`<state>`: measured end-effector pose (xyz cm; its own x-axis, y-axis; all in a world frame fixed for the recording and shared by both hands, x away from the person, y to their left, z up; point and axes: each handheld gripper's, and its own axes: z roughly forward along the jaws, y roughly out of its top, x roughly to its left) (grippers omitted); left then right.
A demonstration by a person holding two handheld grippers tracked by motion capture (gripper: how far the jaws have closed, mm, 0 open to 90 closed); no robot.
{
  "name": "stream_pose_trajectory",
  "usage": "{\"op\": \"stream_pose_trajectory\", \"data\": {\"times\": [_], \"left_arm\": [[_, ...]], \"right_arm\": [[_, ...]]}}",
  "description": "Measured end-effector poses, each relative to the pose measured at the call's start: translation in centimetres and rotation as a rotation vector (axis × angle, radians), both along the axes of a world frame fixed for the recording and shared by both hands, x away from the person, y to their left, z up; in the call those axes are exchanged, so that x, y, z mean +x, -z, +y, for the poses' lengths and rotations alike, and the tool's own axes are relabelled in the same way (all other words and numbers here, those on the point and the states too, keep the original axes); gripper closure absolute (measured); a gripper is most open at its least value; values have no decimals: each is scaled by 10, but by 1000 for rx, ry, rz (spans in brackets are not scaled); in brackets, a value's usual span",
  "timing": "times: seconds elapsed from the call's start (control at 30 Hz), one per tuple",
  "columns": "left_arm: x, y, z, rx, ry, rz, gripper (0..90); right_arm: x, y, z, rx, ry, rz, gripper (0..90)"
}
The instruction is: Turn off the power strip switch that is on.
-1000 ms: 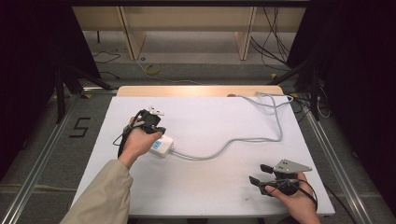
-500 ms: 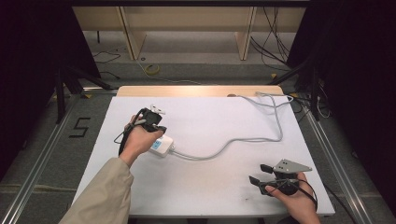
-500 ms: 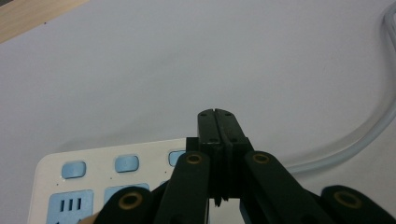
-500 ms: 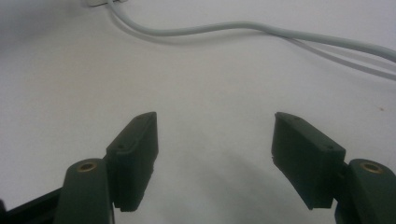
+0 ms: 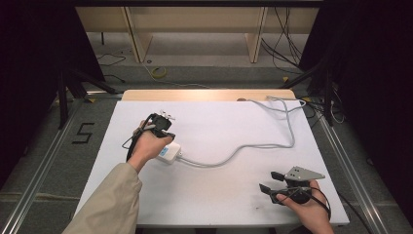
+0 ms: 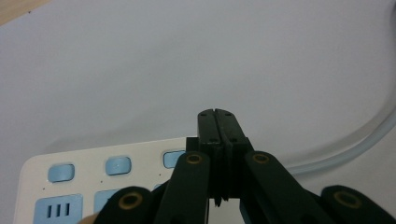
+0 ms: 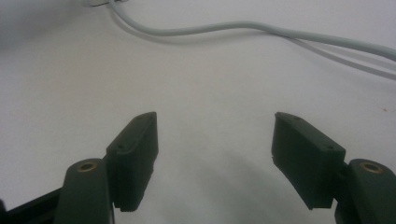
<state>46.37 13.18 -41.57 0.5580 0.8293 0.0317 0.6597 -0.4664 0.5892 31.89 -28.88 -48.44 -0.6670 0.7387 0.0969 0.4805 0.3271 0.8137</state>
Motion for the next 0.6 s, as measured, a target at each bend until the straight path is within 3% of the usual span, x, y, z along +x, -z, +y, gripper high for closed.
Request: {"op": "stream_pose_trajectory", "data": {"times": [0.6], "left_arm": [[13,12,9,58,-38,34,897]], "right_arm": [[0,1,0,-1,-5,4,325]]}}
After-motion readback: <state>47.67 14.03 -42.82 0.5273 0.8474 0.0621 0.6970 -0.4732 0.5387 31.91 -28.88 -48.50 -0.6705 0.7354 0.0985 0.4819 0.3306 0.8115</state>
